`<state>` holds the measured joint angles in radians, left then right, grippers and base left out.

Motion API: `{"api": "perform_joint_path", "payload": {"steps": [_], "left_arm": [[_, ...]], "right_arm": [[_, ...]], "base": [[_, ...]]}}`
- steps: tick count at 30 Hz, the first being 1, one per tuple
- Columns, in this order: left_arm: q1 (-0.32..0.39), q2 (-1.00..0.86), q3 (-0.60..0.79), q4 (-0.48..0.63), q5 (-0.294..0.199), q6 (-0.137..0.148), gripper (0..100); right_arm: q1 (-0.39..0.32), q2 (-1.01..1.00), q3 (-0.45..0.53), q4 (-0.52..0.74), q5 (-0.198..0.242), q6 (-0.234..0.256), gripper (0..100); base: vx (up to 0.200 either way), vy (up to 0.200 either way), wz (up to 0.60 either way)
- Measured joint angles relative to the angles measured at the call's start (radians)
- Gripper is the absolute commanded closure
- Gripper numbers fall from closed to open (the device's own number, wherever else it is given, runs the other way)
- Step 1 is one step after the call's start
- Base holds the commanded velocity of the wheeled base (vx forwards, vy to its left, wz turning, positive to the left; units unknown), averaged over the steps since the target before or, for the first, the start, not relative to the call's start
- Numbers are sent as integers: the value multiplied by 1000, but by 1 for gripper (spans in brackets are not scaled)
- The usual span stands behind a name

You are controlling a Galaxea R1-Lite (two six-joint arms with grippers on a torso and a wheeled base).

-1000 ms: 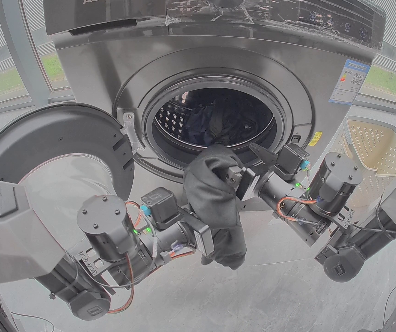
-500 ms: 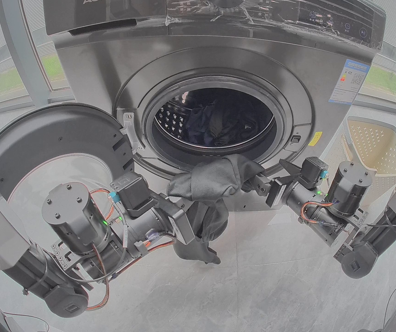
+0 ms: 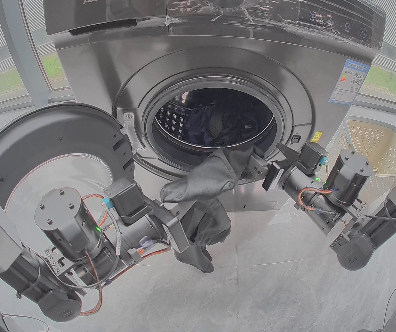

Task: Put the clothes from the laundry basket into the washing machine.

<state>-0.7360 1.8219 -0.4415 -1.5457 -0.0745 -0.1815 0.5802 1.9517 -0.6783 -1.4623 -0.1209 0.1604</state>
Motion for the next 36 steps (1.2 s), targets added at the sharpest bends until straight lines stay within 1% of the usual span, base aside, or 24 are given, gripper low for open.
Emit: {"api": "perform_joint_path", "payload": {"steps": [3,5,7,9,10,11,14,19,23,27,30,33,36], "left_arm": [[-3,3,22,0,0,1,100],[-3,4,29,0,0,1,100],[-2,5,29,0,0,1,100],[1,6,23,0,0,-1,100],[6,5,14,0,0,-3,100],[8,4,9,0,0,-3,100],[19,0,-22,0,5,-6,100],[34,-16,-59,0,10,-17,100],[37,-30,-83,1,14,-28,100],[40,-38,-101,1,17,-30,100],[43,-40,-109,1,19,-30,100],[45,-40,-116,1,21,-30,100],[49,-38,-124,2,25,-30,100]], "right_arm": [[-5,-1,-21,5,3,-2,0],[-7,-1,-11,6,8,-4,0],[-11,-1,23,7,13,-7,0],[-14,-1,71,6,20,-10,0],[-18,0,109,4,27,-13,0],[-21,1,124,3,31,-14,0],[-46,14,186,-1,47,-26,0],[-77,42,229,-5,56,-37,0],[-83,70,263,-6,56,-36,0],[-58,101,300,-8,59,-33,0],[-32,116,315,-19,71,-32,0],[14,126,320,-30,86,-33,0],[67,135,316,-44,90,-33,0]], "base": [[0,0,0],[0,0,0],[0,0,0],[0,0,0],[0,0,0],[0,0,0],[0,0,0],[0,0,0],[0,0,0],[0,0,0],[0,0,0],[0,0,0],[0,0,0]]}}
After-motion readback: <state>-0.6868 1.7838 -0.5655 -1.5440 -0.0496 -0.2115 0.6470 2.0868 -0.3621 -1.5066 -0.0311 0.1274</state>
